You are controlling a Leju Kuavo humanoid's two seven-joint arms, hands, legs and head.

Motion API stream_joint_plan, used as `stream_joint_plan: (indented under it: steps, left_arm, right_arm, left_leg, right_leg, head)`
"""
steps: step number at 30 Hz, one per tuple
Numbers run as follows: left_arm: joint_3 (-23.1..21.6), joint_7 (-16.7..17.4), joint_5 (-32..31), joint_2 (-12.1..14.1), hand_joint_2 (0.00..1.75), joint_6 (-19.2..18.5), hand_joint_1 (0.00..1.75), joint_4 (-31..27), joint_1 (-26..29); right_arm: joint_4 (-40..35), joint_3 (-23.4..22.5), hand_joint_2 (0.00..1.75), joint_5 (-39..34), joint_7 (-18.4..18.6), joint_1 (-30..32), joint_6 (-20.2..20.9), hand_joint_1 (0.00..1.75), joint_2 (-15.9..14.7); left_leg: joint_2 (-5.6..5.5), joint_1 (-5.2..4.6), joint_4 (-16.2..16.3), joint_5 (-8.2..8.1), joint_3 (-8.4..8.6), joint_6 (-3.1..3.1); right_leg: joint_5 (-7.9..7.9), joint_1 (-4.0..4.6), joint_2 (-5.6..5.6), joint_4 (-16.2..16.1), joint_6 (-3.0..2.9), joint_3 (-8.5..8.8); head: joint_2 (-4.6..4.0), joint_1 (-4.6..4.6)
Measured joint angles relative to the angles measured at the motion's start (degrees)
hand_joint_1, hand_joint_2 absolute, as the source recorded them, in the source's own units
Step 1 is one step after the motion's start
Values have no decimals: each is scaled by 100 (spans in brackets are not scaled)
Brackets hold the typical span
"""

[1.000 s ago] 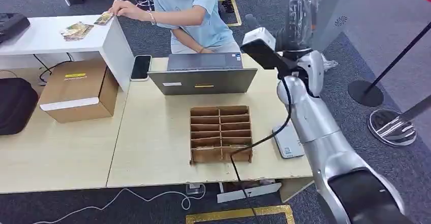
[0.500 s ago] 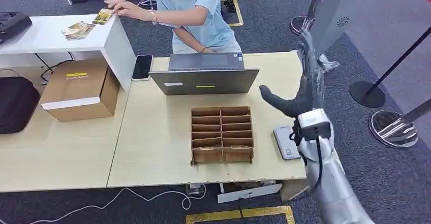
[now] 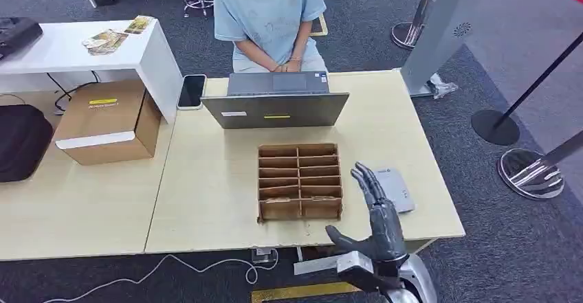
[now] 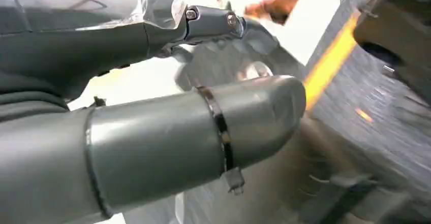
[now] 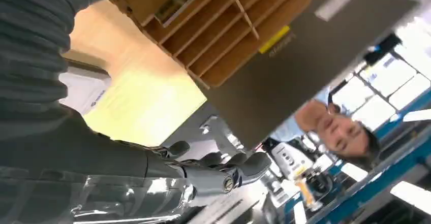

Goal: Pass the card to the sensor for recognition and then transmit it.

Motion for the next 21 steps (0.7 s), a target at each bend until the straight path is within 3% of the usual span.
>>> stream_joint_plan:
  steps: [3, 5, 7, 10, 14, 21]
  left_arm:
    - [-193, 156, -283, -18, 0, 376, 0, -2, -54]
    - [-433, 572, -760, -33, 0, 733, 0, -9, -117]
    - [-660, 845, -1130, -55, 0, 834, 0, -9, -176]
    - [-833, 1060, -1343, -79, 0, 488, 0, -9, -220]
    - [-954, 992, -1454, -96, 0, -82, 0, -9, -255]
    - [-998, 903, -1454, -103, 0, -176, 0, -22, -265]
  right_arm:
    - [167, 250, 175, 1220, 559, -106, -531, 0, 83]
    - [306, 385, 175, 2385, 1171, -224, -931, 0, 122]
    - [457, 497, 175, 3015, 1515, -346, -1046, 0, 166]
    - [699, 634, 175, 3642, 1871, -543, -1109, 0, 236]
    - [1010, 713, 175, 4190, 2294, -822, -1164, 0, 376]
    - [1244, 715, 175, 4483, 2565, -1052, -1144, 0, 536]
  left_leg:
    - [2, -3, 0, 2, 1, -1]
    - [2, -3, 0, 3, 1, 0]
    - [3, -3, 0, 3, 1, 0]
    - [3, -4, 0, 3, 1, 0]
    - [3, -3, 0, 4, 3, 0]
    - [2, -4, 1, 4, 2, 0]
  right_leg:
    - [2, -2, 2, 1, -2, -1]
    - [2, -2, 1, 1, -2, 0]
    - [3, -2, 2, 1, -3, 0]
    - [3, -3, 3, 1, -3, -1]
    - [3, -3, 3, 2, -3, -1]
    - [2, -3, 3, 2, -3, -1]
  head:
    - [0, -7]
    - [0, -2]
    - [0, -4]
    - [0, -7]
    - [0, -7]
    - [0, -7]
